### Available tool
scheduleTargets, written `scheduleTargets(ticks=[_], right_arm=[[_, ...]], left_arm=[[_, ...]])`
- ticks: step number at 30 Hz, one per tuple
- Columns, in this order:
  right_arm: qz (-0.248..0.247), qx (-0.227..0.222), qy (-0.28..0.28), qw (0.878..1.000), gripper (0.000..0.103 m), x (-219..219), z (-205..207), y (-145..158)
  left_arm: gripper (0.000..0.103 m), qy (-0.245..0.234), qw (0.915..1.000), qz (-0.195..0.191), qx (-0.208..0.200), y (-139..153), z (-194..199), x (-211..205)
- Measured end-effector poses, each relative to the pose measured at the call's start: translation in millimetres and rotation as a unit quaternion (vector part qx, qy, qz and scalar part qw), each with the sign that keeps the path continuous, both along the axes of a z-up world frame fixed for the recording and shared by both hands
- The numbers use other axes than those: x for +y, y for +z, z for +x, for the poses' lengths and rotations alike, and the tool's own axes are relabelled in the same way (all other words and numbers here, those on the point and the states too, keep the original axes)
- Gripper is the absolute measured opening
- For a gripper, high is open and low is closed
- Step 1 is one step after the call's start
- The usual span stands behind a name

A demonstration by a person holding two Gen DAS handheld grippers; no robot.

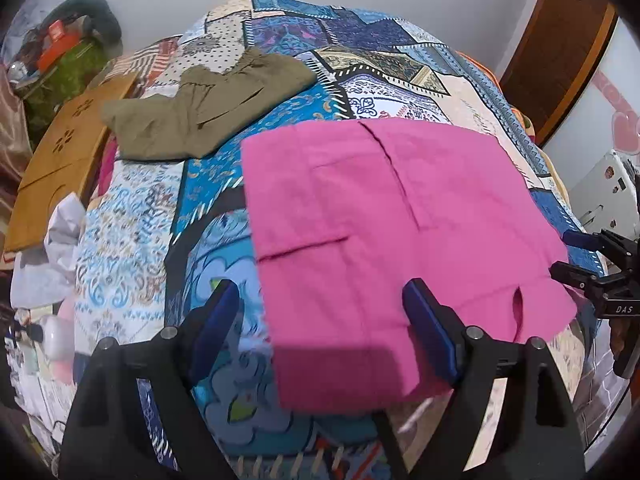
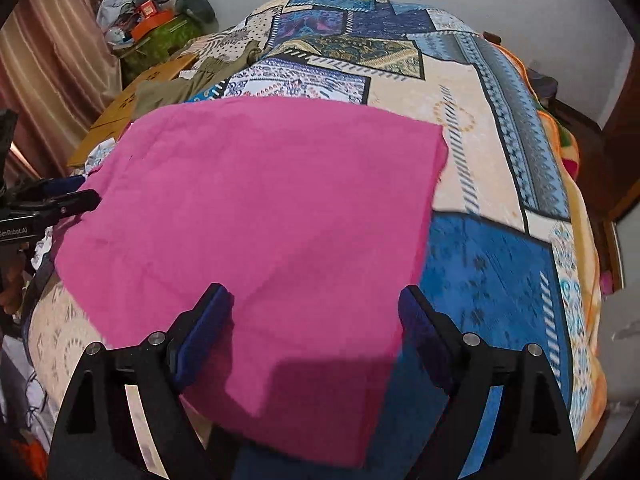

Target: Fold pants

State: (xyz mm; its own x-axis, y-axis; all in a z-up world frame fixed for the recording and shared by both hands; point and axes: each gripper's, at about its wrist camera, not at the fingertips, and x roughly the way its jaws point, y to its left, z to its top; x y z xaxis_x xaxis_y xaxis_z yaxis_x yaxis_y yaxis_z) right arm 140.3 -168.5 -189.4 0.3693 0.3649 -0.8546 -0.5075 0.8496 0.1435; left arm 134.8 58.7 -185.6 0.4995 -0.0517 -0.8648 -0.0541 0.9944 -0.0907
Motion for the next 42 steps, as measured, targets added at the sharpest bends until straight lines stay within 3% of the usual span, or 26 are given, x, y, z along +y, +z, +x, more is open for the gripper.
scheduleTargets(ticks=[8, 13, 21, 24, 27, 29, 32, 34, 37, 39, 42], right_arm=[[-0.009, -0.007, -0.007, 1.0, 0.085, -0.8, -13.0, 9.7], [0.02, -0.047, 0.003, 0.999, 0.085, 14.1, -19.1, 37.1], [0.059, -0.071, 0.031, 0.995, 0.085, 60.4, -17.0, 45.1], [0.049, -0.069, 0.038, 0.996, 0.084, 75.7, -15.8, 33.5], [0.037, -0.051, 0.037, 0.997, 0.084, 84.2, -12.2, 18.1], [0.031, -0.038, 0.04, 0.998, 0.084, 85.2, -13.3, 12.2], [0.038, -0.028, 0.046, 0.998, 0.084, 80.6, -14.3, 6.2], [0.04, -0.026, 0.05, 0.998, 0.084, 79.1, -16.0, 7.2], [0.043, -0.023, 0.051, 0.997, 0.084, 79.2, -17.3, 6.4], [0.043, -0.024, 0.053, 0.997, 0.084, 79.3, -18.0, 5.5], [0.047, -0.024, 0.055, 0.997, 0.084, 79.2, -17.3, 4.6]], left_arm=[[0.086, 0.007, 0.9998, -0.009, 0.017, 13.2, -13.8, 16.8], [0.086, 0.024, 0.9906, -0.13, 0.036, 17.6, -27.6, 34.9], [0.086, 0.02, 0.9839, -0.168, 0.057, 8.1, -47.6, 22.0], [0.086, 0.022, 0.9757, -0.206, 0.07, -0.1, -50.9, 19.3], [0.086, 0.027, 0.9734, -0.218, 0.065, -1.1, -52.6, 17.3], [0.086, 0.021, 0.9666, -0.247, 0.065, -1.5, -51.7, 17.3], [0.086, 0.02, 0.95, -0.305, 0.062, -5.7, -45.3, 18.4], [0.086, 0.024, 0.9468, -0.315, 0.061, -9.2, -37.1, 18.3], [0.086, 0.031, 0.9473, -0.314, 0.054, -10.5, -24.8, 17.3], [0.082, 0.036, 0.953, -0.297, 0.045, -9.7, -17.9, 15.1], [0.059, 0.039, 0.9712, -0.232, 0.038, -6.2, -8.1, 8.1]])
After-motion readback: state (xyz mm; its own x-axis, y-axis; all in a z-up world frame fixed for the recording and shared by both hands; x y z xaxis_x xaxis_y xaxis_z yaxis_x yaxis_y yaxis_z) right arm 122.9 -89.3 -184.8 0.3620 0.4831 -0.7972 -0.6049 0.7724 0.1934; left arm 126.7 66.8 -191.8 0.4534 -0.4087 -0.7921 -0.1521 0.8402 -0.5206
